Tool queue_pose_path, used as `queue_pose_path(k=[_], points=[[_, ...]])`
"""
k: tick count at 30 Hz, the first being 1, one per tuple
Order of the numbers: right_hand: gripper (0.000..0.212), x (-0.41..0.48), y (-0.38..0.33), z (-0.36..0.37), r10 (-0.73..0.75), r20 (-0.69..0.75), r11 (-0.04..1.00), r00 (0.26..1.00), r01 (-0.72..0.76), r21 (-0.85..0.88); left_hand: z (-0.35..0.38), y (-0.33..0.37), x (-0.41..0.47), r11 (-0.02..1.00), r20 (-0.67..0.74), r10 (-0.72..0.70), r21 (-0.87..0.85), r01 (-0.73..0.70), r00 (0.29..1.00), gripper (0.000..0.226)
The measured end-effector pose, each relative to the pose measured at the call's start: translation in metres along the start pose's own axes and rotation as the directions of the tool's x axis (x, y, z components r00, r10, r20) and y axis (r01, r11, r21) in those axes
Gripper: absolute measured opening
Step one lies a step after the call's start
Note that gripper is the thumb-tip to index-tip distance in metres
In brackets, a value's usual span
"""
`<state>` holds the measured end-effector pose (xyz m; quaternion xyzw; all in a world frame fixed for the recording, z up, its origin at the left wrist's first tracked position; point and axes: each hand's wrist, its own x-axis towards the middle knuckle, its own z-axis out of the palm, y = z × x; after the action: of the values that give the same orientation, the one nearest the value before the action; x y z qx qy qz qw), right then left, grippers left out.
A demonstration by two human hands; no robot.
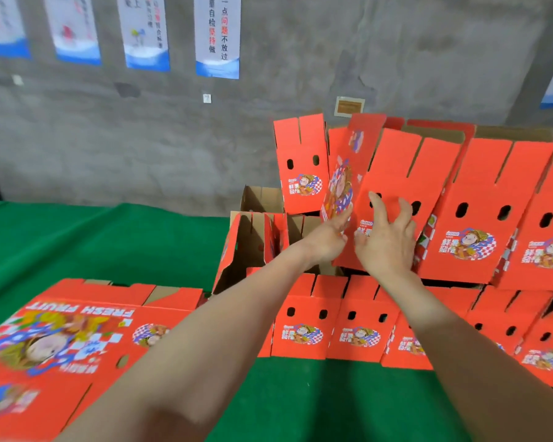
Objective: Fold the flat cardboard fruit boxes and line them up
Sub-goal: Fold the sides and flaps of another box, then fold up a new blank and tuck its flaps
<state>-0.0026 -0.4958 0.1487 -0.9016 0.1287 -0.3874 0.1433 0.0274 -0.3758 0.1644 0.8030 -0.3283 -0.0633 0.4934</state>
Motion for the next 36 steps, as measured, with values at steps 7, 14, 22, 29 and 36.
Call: queue_pose_path(k=[7,14,22,29,36], points=[[0.055,-0.028,-0.068,-0.002,-0.162,-0.11,0.966,0.981,0.181,0.187,-0.058,-0.026,-0.076,0.997,-0.163,0.026,-0.073,-0.039,0.986,0.053],[0.036,-0.114,-0.171,0.042,-0.468,-0.059,0.762,0.882,0.436,0.478,-0.193,-0.148,-0.208,0.963,-0.563,-0.248,-0.054,0.264,0.789,0.044],[0.037,-0.205,-0.242,0.145,-0.598,0.436,0.788,0.673,0.391,0.477,-0.265,-0.288,-0.352,0.719,-0.778,-0.493,-0.113,0.686,0.389,0.047],[0.041,-0.238,-0.229,0.198,-0.349,0.786,0.935,0.511,0.253,0.25,-0.264,-0.354,-0.353,0.58,-0.683,-0.522,0.156,0.8,0.512,0.041],[0.057,-0.254,-0.201,0.218,-0.059,0.918,0.996,0.392,-0.043,0.082,-0.183,-0.379,-0.371,0.439,-0.46,-0.528,0.571,0.694,0.713,0.056]])
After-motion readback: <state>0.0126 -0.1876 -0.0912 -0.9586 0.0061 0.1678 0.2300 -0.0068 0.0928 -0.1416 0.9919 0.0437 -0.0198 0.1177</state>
